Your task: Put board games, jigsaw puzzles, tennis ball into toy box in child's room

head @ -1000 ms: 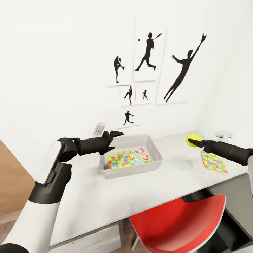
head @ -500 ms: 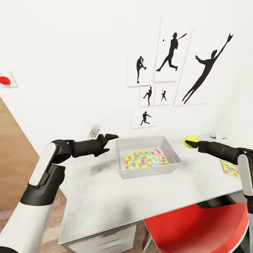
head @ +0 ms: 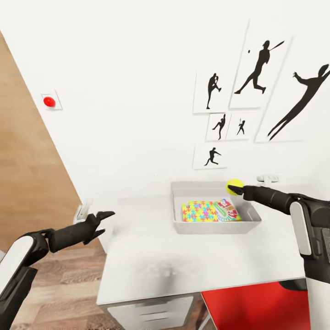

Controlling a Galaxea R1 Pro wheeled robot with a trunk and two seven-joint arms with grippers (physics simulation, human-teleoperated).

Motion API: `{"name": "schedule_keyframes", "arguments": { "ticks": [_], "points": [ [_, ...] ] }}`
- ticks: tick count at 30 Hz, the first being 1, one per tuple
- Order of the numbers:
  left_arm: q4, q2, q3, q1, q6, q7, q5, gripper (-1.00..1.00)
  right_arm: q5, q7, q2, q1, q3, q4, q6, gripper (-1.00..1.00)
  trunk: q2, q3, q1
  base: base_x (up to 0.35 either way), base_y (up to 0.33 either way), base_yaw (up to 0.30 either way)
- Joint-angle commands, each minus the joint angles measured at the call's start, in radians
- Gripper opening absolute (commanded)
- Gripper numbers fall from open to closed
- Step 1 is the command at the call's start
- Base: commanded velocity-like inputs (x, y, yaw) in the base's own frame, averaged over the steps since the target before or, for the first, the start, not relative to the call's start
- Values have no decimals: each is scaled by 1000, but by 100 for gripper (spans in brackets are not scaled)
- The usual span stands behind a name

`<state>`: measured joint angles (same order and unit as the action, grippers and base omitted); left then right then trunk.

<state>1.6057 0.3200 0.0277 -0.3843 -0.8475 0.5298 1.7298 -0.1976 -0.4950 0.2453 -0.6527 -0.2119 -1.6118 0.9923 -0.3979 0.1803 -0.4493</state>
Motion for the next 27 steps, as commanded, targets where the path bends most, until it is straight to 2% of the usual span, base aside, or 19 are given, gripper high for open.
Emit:
{"name": "schedule_keyframes", "arguments": {
  "ticks": [1,3,8,10,12,13,14,17,18,21,25,26,27],
  "points": [
    [0,1,24,27,-1,8,-15,100,-4,0,-1,-1,-1,1,6,-100,-2,2,-1,0,0,288],
    [0,2,45,55,-1,5,-39,100,-4,1,-5,-1,7,2,5,-100,-2,3,-1,0,0,272],
    [-6,3,63,84,0,5,-59,100,1,6,-22,-1,36,5,3,-100,-2,3,-1,0,0,126],
    [-10,4,65,89,1,5,-64,100,2,51,-35,-3,43,29,3,-100,-2,3,-1,58,4,30],
    [-13,4,65,91,1,5,-66,100,2,102,-60,-24,48,85,2,-100,-2,3,-1,197,56,12],
    [-13,4,65,92,1,6,-66,100,2,110,-69,-29,49,103,1,-100,-2,3,-1,242,82,8],
    [-14,3,65,92,2,7,-67,100,2,121,-91,-37,50,132,-5,-100,-2,3,-1,207,74,5],
    [-15,2,65,93,2,9,-66,100,12,136,-136,-46,57,172,-35,-100,-2,3,-1,113,40,3],
    [-15,2,65,93,2,9,-66,100,16,138,-141,-46,62,176,-38,-100,-2,3,-1,54,19,1],
    [-23,2,66,93,2,11,-66,100,29,142,-154,-49,104,197,-48,-100,-2,3,-1,30,11,1],
    [-29,2,66,93,2,13,-65,100,33,145,-162,-53,139,238,-53,-100,-2,3,-1,9,3,0],
    [-32,2,66,93,2,13,-65,100,36,146,-182,-72,167,297,-57,-100,-2,3,-1,2,1,0],
    [-32,2,66,93,2,13,-65,100,36,146,-185,-77,169,310,-58,-100,-2,3,-1,1,0,0]
  ]
}}
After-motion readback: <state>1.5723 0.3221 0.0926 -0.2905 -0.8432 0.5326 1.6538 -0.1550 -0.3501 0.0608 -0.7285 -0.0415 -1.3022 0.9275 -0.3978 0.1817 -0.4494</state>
